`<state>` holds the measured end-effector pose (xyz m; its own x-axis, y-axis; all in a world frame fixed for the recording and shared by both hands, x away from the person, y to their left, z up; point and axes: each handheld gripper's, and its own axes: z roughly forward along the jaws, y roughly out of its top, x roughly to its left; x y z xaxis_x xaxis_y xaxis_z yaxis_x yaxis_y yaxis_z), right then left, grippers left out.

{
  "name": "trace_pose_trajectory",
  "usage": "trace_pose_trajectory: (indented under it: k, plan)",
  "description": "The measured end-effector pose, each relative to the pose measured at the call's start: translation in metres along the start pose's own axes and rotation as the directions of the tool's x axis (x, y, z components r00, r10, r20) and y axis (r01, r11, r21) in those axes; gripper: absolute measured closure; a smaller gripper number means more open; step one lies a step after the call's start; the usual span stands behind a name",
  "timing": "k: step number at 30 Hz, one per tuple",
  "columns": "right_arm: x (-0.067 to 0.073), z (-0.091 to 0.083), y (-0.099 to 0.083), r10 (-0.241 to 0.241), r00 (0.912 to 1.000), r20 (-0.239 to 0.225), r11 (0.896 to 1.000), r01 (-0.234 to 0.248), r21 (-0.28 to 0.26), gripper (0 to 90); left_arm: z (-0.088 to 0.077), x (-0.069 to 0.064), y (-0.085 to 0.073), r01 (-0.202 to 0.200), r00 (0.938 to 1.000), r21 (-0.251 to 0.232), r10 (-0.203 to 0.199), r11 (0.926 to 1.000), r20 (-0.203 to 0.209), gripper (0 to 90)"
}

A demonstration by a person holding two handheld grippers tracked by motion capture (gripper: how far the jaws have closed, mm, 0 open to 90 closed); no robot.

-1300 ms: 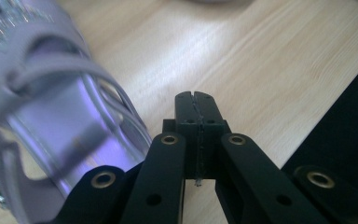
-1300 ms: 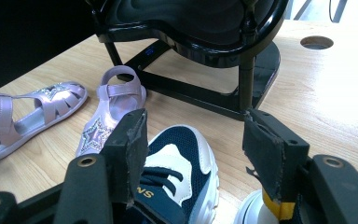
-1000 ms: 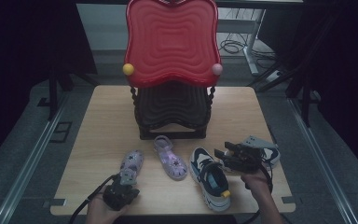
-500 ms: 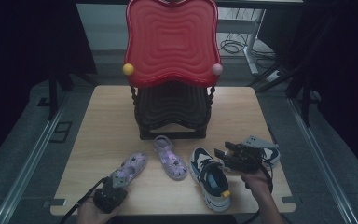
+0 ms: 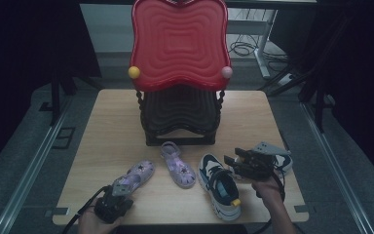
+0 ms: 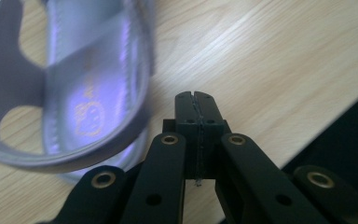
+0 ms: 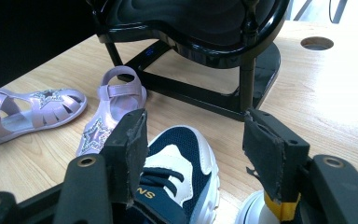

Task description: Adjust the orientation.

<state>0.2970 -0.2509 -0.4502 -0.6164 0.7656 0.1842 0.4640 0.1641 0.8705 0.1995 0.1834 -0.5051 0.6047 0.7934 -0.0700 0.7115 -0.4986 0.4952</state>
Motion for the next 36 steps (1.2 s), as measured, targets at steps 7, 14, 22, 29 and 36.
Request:
trace_pose_trajectory:
  k: [7, 14, 22, 29, 36]
  plan:
    - [0.001, 0.0, 0.0, -0.002, 1.0, -0.001, 1.0, 0.002, 0.001, 40.8, -0.018, -0.009, 0.015, -0.018, 0.9977, -0.084, 0.023, 0.9963, 0.064, 90.0]
    - [0.001, 0.0, 0.0, -0.003, 1.0, -0.002, 1.0, 0.003, 0.001, 40.8, -0.023, -0.001, 0.034, 0.018, 0.9943, -0.158, -0.001, 0.9873, 0.107, 88.0]
    - [0.002, 0.0, 0.0, -0.004, 1.0, -0.007, 1.0, 0.004, 0.005, 40.9, -0.027, 0.02, 0.057, 0.06, 0.9947, -0.216, -0.041, 0.9745, 0.095, 61.2]
    - [0.005, -0.002, 0.005, -0.024, 0.9994, -0.025, 1.0, 0.025, 0.012, 46.3, -0.03, 0.032, 0.071, 0.066, 0.9958, -0.251, -0.048, 0.9658, 0.078, 45.1]
    - [0.015, -0.01, 0.024, -0.075, 0.9946, -0.072, 0.994, 0.08, 0.076, 62.2, -0.03, 0.04, 0.072, 0.048, 0.9954, -0.241, -0.026, 0.9695, 0.092, 40.1]
